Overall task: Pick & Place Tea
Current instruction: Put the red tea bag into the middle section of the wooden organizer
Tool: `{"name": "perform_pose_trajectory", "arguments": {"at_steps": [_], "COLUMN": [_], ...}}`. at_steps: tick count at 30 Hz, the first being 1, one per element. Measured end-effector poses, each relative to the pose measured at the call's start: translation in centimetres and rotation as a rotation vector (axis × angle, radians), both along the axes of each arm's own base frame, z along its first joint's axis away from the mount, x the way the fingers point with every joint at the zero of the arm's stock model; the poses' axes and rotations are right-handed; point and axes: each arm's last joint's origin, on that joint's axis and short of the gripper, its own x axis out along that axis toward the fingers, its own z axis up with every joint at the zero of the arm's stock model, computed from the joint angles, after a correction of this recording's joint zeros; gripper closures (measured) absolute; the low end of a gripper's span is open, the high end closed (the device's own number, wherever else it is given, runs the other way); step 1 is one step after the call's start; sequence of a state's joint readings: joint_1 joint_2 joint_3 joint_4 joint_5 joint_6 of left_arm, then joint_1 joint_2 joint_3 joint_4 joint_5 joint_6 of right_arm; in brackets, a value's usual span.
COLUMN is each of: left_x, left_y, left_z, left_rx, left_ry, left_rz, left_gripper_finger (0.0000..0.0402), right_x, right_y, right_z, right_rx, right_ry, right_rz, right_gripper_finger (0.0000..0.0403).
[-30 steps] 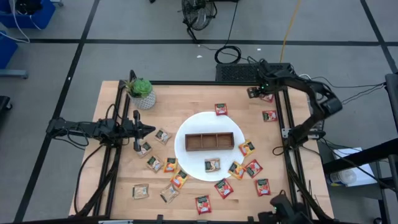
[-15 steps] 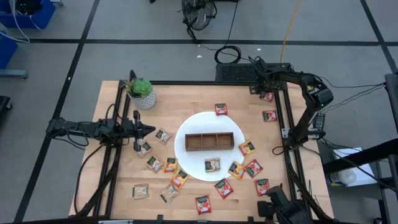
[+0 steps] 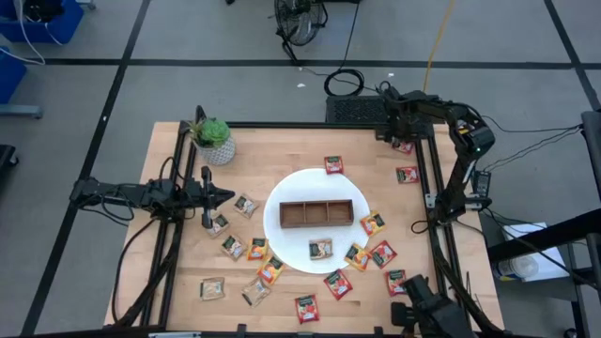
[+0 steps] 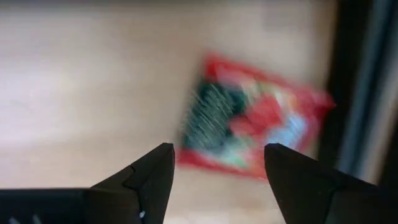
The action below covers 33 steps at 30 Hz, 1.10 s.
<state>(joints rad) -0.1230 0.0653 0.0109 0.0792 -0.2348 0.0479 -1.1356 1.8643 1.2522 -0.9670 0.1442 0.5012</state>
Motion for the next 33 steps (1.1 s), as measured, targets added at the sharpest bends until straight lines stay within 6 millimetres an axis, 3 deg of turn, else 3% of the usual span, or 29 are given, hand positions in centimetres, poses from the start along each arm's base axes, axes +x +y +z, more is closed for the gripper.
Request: {"name": "perform_pose_trajectory", "arguments": {"at_steps": [11, 19, 24, 29, 33], "left_x": [0.0, 0.0, 0.0, 0.0, 0.0], "left_y": [0.0, 0.0, 0.0, 0.0, 0.0], "left_z": [0.0, 0.0, 0.0, 0.0, 0.0], "left_rx": [0.000, 0.000, 0.000, 0.000, 0.000], "left_ry": [0.000, 0.001, 0.000, 0.000, 0.000], "left_rz": [0.001, 0.000, 0.000, 0.001, 0.001], "left_gripper_finger": [0.0380, 0.0380, 0.0380, 0.0380, 0.0380], "right_x": [0.5, 0.9, 1.1, 1.4, 2.0], "right_y": [-0.2, -0.1, 0.1, 0.4, 0.8], "right_z": [-0.9, -1.6, -2.3, -2.8, -1.4], "right_rx": [-0.021, 0.004, 0.012, 0.042, 0.021], "right_ry": [0.039, -0.031, -0.111, -0.173, -0.251], "right_rz": [-0.039, -0.046, -0.038, 0.034, 0.174], "right_gripper_finger": [0.0173, 0.0202, 0.0239, 0.0304, 0.0355]}}
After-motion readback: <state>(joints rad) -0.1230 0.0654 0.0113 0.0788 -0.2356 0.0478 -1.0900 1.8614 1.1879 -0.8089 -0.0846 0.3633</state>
